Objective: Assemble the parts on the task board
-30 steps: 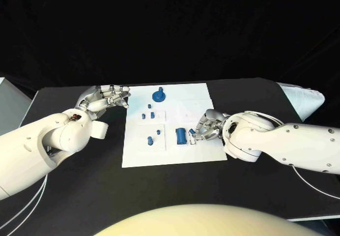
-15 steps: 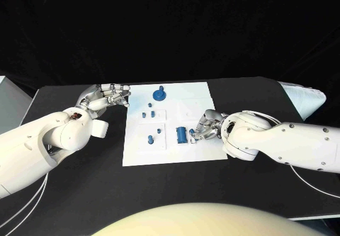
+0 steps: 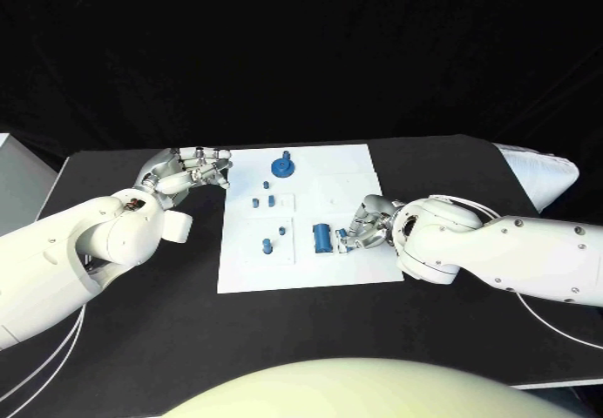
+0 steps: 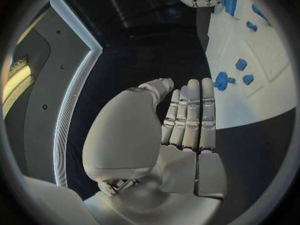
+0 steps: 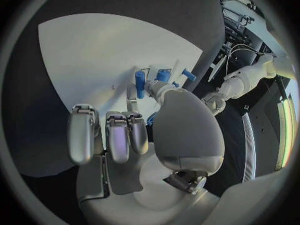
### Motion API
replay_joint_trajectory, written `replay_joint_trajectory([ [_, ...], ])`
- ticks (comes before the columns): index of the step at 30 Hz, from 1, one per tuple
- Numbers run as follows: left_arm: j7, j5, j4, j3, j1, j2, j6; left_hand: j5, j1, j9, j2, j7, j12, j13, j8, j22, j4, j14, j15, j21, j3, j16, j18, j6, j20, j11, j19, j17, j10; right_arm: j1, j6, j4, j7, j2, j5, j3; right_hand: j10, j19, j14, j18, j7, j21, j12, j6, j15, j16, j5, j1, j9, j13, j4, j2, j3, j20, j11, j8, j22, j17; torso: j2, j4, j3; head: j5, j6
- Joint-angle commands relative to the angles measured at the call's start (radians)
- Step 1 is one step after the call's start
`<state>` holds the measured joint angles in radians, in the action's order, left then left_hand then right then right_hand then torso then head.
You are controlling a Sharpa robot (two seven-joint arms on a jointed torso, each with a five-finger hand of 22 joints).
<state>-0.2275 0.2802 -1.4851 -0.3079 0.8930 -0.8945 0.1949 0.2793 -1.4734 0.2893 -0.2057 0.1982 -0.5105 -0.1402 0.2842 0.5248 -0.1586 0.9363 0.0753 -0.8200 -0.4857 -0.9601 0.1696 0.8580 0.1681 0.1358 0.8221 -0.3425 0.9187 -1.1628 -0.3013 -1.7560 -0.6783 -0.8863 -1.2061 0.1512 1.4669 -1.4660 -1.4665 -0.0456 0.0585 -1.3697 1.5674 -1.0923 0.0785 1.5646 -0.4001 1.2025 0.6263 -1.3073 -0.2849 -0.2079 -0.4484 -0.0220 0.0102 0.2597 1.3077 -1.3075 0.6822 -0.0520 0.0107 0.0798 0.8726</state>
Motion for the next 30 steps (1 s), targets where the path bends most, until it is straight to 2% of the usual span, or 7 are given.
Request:
replay_joint_trajectory([
  [1,-0.004,0.001,-0.004,-0.001,-0.001,0.001,-0.018,0.004,-0.001,-0.002,0.003,0.001,-0.004,-0.001,0.003,-0.002,-0.005,0.000,-0.005,0.006,-0.002,-0.004,0.013,-0.005,0.000,0.001,0.005,-0.001,-0.001,0.004,0.022,0.000,-0.013,0.003,-0.015,0.002,0.104,-0.079,-0.104,0.008,-0.002,-0.003,0.003,-0.006,0.005,0.006,0.004,-0.008,-0.002,-0.263,-0.004,-0.001,0.004,0.001,0.008,0.001,0.187,-0.263,-0.001,-0.0001,0.0000,0.000,0.000],
  [9,-0.003,0.001,-0.004,-0.001,-0.001,0.000,-0.018,0.004,-0.001,-0.002,0.003,0.001,-0.005,-0.001,0.003,-0.002,-0.005,0.000,-0.005,0.007,-0.002,-0.004,0.013,-0.005,0.000,0.001,0.005,-0.002,-0.002,0.004,0.001,0.004,-0.007,0.012,-0.016,0.002,0.104,-0.078,-0.104,0.008,-0.001,0.001,0.003,-0.005,0.005,0.006,0.007,-0.014,-0.003,-0.263,-0.003,-0.004,0.006,0.002,0.008,0.000,0.186,-0.263,0.000,-0.0005,0.0000,0.001,-0.002],
  [17,-0.002,0.001,-0.004,-0.001,-0.001,-0.001,-0.019,0.004,0.000,-0.002,0.003,0.001,-0.005,-0.002,0.003,-0.002,-0.006,0.000,-0.005,0.007,-0.002,-0.004,0.013,-0.005,0.000,0.001,0.005,-0.002,-0.003,0.004,0.003,0.012,-0.007,0.018,-0.016,0.002,0.104,-0.078,-0.104,0.007,-0.001,0.003,0.003,-0.005,0.004,0.006,0.010,-0.021,-0.004,-0.263,-0.004,-0.006,0.008,0.002,0.008,0.000,0.185,-0.263,0.000,-0.0008,0.0006,0.001,0.000],
  [25,-0.001,0.001,-0.004,-0.001,-0.001,-0.001,-0.019,0.004,0.000,-0.002,0.003,0.001,-0.005,-0.002,0.003,-0.002,-0.006,0.000,-0.005,0.007,-0.002,-0.004,0.013,-0.005,0.000,0.001,0.005,-0.002,-0.003,0.004,0.007,0.027,-0.007,0.024,-0.014,0.002,0.104,-0.078,-0.104,0.007,0.001,0.003,0.003,-0.006,0.003,0.006,0.026,-0.067,-0.011,-0.263,-0.007,0.000,0.018,0.001,0.006,-0.001,0.186,-0.263,-0.001,-0.0006,-0.0005,0.001,0.000],
  [26,-0.001,0.001,-0.004,-0.001,-0.001,-0.001,-0.019,0.004,0.000,-0.002,0.003,0.001,-0.005,-0.002,0.003,-0.002,-0.006,0.000,-0.005,0.007,-0.002,-0.004,0.013,-0.005,0.000,0.001,0.005,-0.002,-0.003,0.004,0.006,0.027,-0.006,0.024,-0.014,0.002,0.104,-0.078,-0.104,0.007,0.001,0.004,0.003,-0.006,0.003,0.006,0.030,-0.075,-0.013,-0.263,-0.007,0.001,0.020,0.000,0.006,-0.001,0.186,-0.263,0.000,-0.0004,-0.0006,0.001,-0.001],
  [28,-0.001,0.001,-0.004,-0.001,-0.001,-0.001,-0.019,0.004,0.000,-0.002,0.003,0.001,-0.005,-0.002,0.003,-0.002,-0.006,0.000,-0.005,0.007,-0.002,-0.004,0.013,-0.005,0.000,0.001,0.005,-0.002,-0.003,0.004,0.002,0.027,-0.004,0.025,-0.013,0.002,0.104,-0.078,-0.104,0.007,0.001,0.004,0.003,-0.008,0.002,0.006,0.071,-0.097,-0.016,-0.263,-0.006,0.003,0.030,0.000,0.006,0.000,0.186,-0.263,0.000,-0.0001,-0.0008,0.001,-0.001],
  [30,-0.001,0.001,-0.004,-0.001,-0.001,-0.001,-0.019,0.004,0.000,-0.002,0.003,0.001,-0.005,-0.002,0.003,-0.002,-0.006,0.000,-0.005,0.007,-0.002,-0.004,0.013,-0.005,0.000,0.001,0.005,-0.002,-0.003,0.004,-0.002,0.027,-0.001,0.026,-0.012,0.002,0.104,-0.078,-0.104,0.007,0.001,0.003,0.003,-0.008,0.003,0.006,0.088,-0.108,-0.018,-0.263,-0.006,0.005,0.036,0.000,0.006,0.000,0.187,-0.263,0.000,0.0001,-0.0007,0.002,0.000],
])
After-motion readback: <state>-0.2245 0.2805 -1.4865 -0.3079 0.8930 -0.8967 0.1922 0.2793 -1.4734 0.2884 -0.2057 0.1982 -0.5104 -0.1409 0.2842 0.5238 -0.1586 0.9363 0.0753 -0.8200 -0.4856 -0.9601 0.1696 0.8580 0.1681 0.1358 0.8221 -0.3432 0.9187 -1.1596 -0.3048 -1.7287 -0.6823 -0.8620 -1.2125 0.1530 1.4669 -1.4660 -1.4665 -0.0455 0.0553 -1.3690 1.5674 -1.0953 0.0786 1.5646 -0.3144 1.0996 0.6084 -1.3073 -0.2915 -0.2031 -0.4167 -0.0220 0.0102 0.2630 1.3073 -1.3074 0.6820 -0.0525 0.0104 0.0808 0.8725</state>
